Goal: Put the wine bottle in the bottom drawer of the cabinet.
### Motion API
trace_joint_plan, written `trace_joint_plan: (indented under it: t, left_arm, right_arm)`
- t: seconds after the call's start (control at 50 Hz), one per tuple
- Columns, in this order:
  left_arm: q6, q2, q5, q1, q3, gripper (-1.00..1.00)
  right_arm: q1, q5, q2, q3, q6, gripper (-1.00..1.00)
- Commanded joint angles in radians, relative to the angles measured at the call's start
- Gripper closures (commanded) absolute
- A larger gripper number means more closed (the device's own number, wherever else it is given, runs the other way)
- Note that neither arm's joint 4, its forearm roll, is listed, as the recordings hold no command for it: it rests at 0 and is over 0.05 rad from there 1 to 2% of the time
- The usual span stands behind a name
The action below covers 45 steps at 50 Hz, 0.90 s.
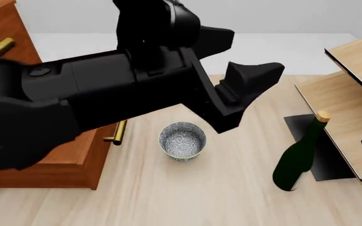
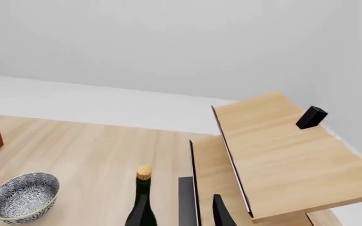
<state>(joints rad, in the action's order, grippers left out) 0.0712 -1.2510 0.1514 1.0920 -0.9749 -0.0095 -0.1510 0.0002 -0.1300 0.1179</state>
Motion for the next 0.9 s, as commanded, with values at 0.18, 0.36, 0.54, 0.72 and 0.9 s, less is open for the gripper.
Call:
trace_joint_plan:
  t: [0.18,0.36,0.54,0.72,0.9]
  left_arm:
    - [0.081,-0.174,0.016,0.095,-0.125,-1.0]
    - [0.093,-0.261,-0.007,0.114,-0.183,-1.0]
    - [0.099,-0.33,-0.01,0.131,-0.22,-1.0]
    - [0.106,-0.393,-0.008,0.121,-0.262,-1.0]
    - [0.119,-0.447,-0.016,0.094,-0.306,-1.0]
  right_arm:
    - [-0.007,-0.001,0.0,0.003,0.004,-1.0]
    - [-0.011,-0.002,0.0,0.006,0.006,-1.0]
    - [-0.01,0.001,0.0,0.015,0.006,-1.0]
    - [-0.015,0.001,0.0,0.02,0.002,-1.0]
    - [-0.018,0.005,0.0,0.029,0.0,-1.0]
